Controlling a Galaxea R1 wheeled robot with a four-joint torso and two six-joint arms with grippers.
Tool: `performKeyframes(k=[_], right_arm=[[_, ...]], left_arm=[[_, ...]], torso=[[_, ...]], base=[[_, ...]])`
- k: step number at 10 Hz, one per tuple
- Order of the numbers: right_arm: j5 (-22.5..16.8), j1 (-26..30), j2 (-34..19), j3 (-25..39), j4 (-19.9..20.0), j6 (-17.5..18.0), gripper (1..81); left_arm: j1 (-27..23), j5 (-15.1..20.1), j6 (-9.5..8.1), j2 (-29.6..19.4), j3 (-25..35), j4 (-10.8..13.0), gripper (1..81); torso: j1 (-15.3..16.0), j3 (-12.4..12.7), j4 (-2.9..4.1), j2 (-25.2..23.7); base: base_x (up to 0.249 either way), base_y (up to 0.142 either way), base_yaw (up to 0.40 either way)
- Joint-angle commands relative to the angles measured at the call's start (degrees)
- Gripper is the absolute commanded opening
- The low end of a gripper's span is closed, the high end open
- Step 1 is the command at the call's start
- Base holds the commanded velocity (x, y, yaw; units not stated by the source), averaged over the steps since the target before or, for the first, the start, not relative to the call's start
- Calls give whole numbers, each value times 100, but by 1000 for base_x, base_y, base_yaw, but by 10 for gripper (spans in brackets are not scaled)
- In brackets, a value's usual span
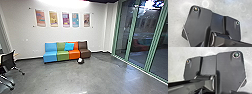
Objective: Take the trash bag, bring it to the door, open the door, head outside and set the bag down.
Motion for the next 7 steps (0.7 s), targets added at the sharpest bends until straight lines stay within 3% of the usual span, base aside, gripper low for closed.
performKeyframes(k=[1, 7], right_arm=[[-296, 321, -4, 39, -70, -27, 811], [-287, 321, 5, 48, -70, -27, 811]], left_arm=[[-322, 279, -27, 29, 42, -8, 811], [-322, 279, -27, 29, 42, -17, 811]], torso=[[0, 0, 0, 0], [0, 0, 0, 0]], base=[[141, 0, 0], [141, 69, 0]])
